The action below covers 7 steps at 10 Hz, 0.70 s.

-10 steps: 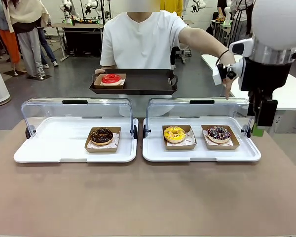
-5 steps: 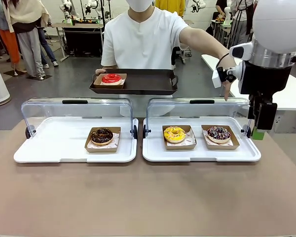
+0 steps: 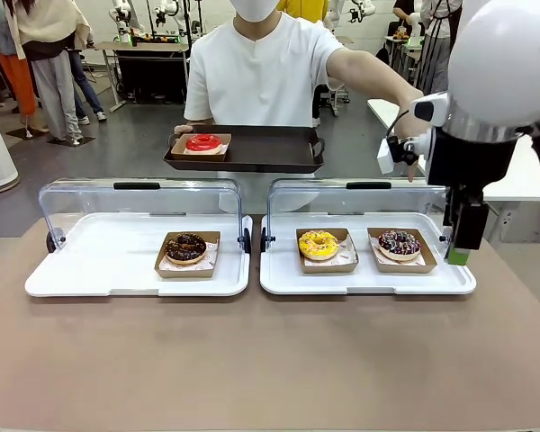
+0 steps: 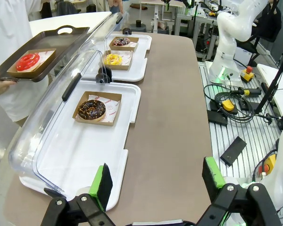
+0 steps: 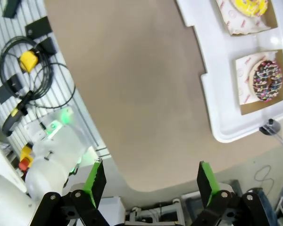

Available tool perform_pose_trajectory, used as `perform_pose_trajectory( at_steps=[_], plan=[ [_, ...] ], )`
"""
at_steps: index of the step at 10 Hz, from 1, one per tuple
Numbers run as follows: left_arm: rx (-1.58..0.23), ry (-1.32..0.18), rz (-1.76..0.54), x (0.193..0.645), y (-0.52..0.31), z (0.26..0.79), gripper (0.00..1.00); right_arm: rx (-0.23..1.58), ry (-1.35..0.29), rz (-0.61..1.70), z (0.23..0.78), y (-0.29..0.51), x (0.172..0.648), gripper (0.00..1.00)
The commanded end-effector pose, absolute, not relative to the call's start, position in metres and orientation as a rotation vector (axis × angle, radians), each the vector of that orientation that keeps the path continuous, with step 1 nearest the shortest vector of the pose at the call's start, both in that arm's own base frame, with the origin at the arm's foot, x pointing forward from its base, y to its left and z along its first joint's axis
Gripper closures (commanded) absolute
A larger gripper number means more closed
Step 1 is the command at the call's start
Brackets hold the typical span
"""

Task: Provide the desired donut to the person.
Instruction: Pick up and lift the Paper togo box containing the Donut pointed at by the person.

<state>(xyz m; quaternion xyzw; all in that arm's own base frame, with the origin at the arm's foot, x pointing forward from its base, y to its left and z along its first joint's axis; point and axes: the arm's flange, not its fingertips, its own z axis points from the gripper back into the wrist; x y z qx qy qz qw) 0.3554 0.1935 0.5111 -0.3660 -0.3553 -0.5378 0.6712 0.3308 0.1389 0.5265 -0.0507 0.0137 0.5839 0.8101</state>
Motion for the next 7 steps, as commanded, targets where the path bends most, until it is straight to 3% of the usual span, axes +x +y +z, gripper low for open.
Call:
perform_pose_trajectory(
  at_steps=[1, 4, 7],
  plan=[
    [-0.831, -0.818, -1.213, 0.355, 0.194, 0.513, 0.0, -0.178, -0.053, 1.236, 0.499, 0.137, 0.335, 0.0],
    [-0.831, -0.818, -1.213, 0.355, 0.194, 0.513, 0.0, -0.146, -0.143, 1.385, 0.463, 0.124, 0.357, 0.0],
    [-0.831, -0.818, -1.213, 0.355, 0.194, 0.513, 0.0, -0.124, -0.126, 1.377, 0.436, 0.109, 0.382, 0.0]
  ],
)
